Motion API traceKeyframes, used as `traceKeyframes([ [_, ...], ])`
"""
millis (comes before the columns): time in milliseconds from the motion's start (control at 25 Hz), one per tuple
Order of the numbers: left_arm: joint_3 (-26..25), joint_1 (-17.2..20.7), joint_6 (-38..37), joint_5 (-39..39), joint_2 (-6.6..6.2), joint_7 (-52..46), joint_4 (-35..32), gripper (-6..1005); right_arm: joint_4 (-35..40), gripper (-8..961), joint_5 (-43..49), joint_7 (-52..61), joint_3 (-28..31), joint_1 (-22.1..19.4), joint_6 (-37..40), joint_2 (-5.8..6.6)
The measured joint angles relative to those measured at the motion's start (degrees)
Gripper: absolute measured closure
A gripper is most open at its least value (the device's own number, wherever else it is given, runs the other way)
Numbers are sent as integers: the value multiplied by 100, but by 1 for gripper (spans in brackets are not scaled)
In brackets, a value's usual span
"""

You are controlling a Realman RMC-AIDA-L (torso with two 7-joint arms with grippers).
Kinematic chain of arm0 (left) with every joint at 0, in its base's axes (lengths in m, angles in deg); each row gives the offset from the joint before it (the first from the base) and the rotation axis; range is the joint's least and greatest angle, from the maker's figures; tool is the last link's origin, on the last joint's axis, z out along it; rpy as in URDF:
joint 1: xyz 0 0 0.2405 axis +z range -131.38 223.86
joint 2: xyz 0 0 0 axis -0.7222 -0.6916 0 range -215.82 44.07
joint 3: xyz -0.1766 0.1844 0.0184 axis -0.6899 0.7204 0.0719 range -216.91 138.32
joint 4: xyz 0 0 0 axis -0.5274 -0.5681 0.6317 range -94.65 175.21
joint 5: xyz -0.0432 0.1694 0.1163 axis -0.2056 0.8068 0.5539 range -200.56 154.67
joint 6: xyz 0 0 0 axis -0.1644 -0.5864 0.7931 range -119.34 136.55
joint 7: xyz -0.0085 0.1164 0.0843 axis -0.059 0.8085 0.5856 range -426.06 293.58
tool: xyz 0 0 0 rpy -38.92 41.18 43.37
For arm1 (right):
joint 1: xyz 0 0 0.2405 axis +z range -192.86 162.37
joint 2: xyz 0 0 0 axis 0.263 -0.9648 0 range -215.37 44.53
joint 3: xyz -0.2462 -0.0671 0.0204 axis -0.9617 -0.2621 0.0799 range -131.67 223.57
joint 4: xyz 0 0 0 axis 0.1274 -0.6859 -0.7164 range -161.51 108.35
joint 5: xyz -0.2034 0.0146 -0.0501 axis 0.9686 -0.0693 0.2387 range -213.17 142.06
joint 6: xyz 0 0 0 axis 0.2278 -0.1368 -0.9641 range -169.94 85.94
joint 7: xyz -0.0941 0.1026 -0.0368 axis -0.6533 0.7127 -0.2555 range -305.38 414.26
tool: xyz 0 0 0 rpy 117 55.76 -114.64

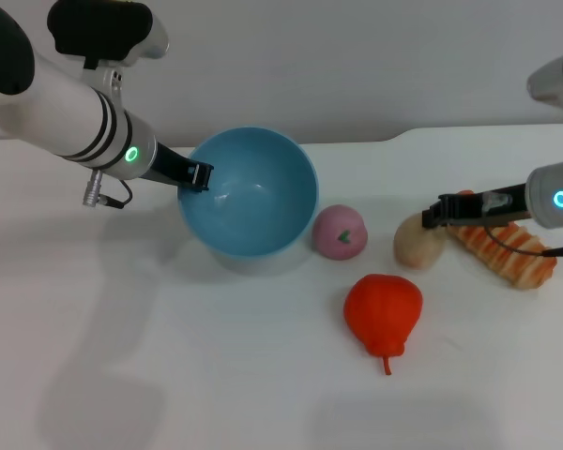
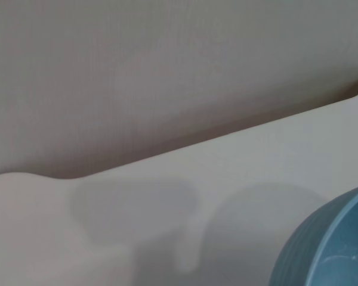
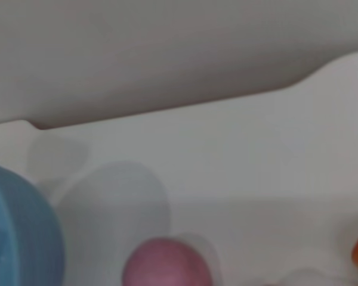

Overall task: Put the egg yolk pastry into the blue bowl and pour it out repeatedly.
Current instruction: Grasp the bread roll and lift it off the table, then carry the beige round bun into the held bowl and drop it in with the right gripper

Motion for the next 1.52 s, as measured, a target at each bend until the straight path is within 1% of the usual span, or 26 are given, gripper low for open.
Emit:
traceKeyframes([
  [120, 0, 0, 4, -2, -6, 0, 0, 1001, 581, 918, -6, 0, 1, -102, 317, -43],
  [240, 0, -18, 61, -2, -12, 0, 0, 1000, 1115, 927, -125, -58, -1, -141, 698, -54],
  [400, 0, -76, 266, -2, -17, 0, 0, 1000, 1591, 940, -604, -361, -5, -88, 1132, -56],
  [520, 0, -126, 421, -2, -17, 0, 6, 1000, 1746, 947, -891, -561, -21, 49, 1314, -56],
  [600, 0, -152, 487, -2, -10, 0, 10, 1000, 1758, 948, -990, -636, -92, 168, 1364, -57],
  [760, 18, -174, 563, -2, -4, -71, 10, 1000, 1700, 947, -1276, -715, -450, 371, 1383, -56],
  [920, 25, -177, 586, -2, -2, -140, -24, 1000, 1667, 950, -1782, -814, -1049, 469, 1341, -60],
  [1040, 11, -178, 584, -1, 2, -145, -59, 1000, 1476, 952, -1861, -819, -1290, 601, 1239, -69],
  [1240, 8, -175, 557, -1, 10, -150, -73, 1000, 882, 952, -1881, -1061, -1366, 894, 1117, -76],
  [1400, 8, -152, 550, -1, 11, -165, -78, 1000, 680, 953, -2121, -1458, -1389, 937, 1043, -100],
  [1520, 4, -130, 544, -2, 11, -195, -79, 1000, 659, 953, -2242, -1537, -1400, 914, 988, -103],
])
